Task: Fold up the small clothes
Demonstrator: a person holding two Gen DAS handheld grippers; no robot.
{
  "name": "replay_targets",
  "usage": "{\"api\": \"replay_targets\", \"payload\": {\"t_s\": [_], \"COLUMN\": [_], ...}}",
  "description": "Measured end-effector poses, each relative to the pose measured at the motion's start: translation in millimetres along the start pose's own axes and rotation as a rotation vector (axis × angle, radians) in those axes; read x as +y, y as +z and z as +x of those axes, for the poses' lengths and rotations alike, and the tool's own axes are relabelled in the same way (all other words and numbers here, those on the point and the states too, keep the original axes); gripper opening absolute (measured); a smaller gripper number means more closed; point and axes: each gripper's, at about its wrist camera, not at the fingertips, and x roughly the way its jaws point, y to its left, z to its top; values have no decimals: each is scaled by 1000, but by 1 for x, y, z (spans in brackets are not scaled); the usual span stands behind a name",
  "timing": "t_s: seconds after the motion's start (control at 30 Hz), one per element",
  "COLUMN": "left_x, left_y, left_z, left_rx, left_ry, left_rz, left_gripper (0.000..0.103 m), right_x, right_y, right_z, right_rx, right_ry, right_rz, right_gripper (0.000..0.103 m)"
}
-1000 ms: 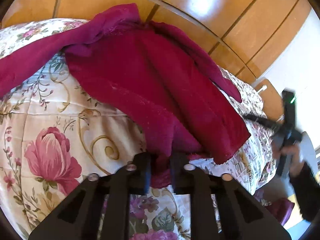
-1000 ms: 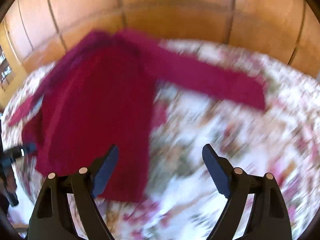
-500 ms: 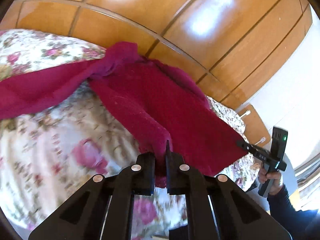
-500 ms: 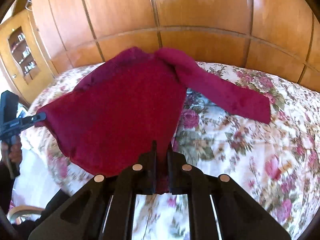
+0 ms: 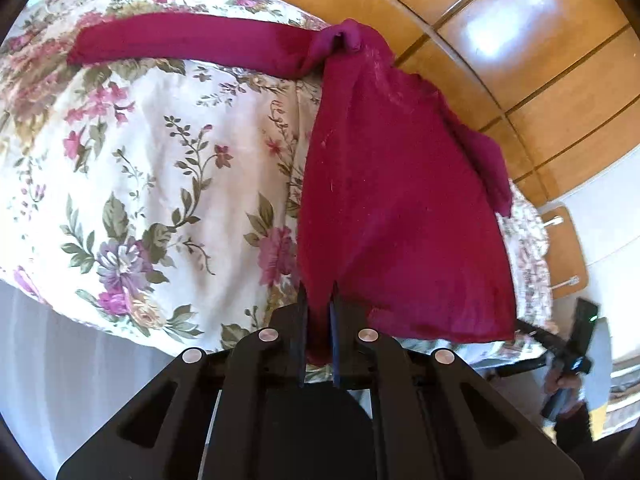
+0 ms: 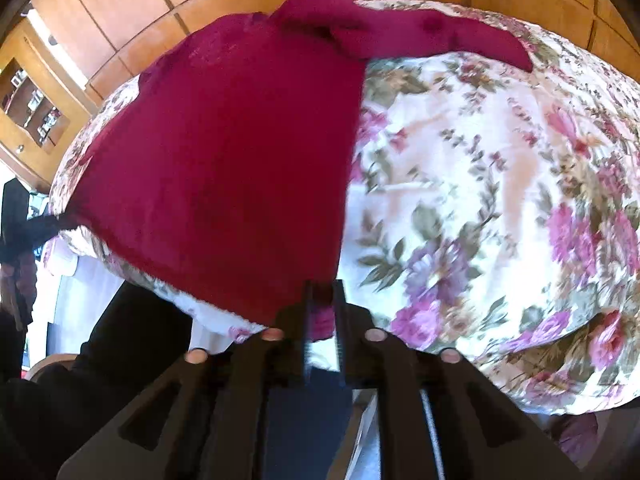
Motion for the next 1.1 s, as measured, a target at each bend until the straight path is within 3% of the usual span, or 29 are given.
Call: {"api": "replay_targets", "payload": {"t_s": [0.03,0.1,0.2,0.37,0.5,0.6,0.63,0.7,0.73,0.77,0.87,1.0,1.07,1.1], "left_x": [0,7,11,6,-15,-31,-38,-48,-54,-58,-71,-84,-87,-89], "left_y": [0,3,8,12,17,19,21,24,25,27,29,26,23,22], "left_z": [-1,-3,-13,-26,-20,-13,-7,3,7,12,26,47,57,61], "left_rx": [-5,-29,-93,-177,-193,-182,-172,-152,-147,-141,-118,-82,-59,-51], "left_ry": [5,34,122,165,167,160,156,145,142,137,121,115,96,90], "left_rz": [-4,-15,-21,-13,34,82,91,108,117,129,166,219,225,223], "left_gripper": [8,18,24,24,24,24,24,24,24,24,24,24,24,24], "right_x": [-9,-29,-73,-156,-202,-226,-229,-226,-220,-213,-202,-241,-272,-283], "right_y": [10,26,58,126,169,189,197,211,217,219,222,203,188,183], "right_z": [-4,-10,-7,14,37,63,70,78,78,76,48,-6,-23,-25], "right_rx": [-30,-93,-166,-251,-253,-199,-196,-185,-178,-178,-238,-306,-304,-303], "right_ry": [-16,-61,-110,-195,-294,-306,-312,-312,-328,-355,-445,-616,-625,-585], "right_rz": [12,66,198,459,547,572,565,515,469,426,314,366,456,505], "right_gripper": [42,61,60,57,57,57,54,28,4,0,0,0,0,0]}}
